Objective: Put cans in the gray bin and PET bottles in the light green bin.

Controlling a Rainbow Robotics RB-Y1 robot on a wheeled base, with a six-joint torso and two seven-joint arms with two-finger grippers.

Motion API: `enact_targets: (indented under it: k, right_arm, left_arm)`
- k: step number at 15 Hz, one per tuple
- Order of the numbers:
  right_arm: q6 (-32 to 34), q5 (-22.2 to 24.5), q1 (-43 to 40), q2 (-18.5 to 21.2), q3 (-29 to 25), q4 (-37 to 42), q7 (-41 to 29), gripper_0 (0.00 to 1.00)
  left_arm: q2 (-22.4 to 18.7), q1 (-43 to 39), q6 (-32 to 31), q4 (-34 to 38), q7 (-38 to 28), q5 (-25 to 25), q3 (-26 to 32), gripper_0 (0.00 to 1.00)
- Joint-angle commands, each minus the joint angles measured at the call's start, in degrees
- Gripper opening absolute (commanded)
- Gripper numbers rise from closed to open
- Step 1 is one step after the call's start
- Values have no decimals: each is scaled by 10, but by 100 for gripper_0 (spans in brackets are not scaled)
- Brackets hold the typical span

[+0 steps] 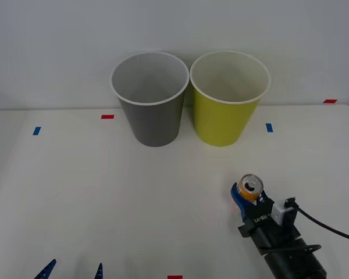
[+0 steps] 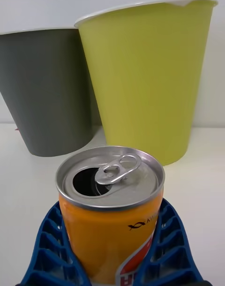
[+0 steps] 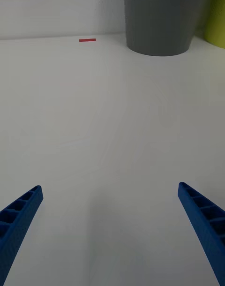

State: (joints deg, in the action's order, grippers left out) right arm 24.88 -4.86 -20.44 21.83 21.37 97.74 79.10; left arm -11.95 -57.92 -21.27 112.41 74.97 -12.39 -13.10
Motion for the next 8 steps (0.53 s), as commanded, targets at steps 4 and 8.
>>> enact_targets:
  k: [4, 8]
  right_arm:
    - [-288, -10, -67, 0, -15, 248, -7, 8]
    - [-392, -16, -57, -6, -20, 321, -12, 8]
  left_arm:
    - [0, 0, 0, 0, 0, 0, 0, 100]
    - [0, 0, 0, 0, 0, 0, 0, 100]
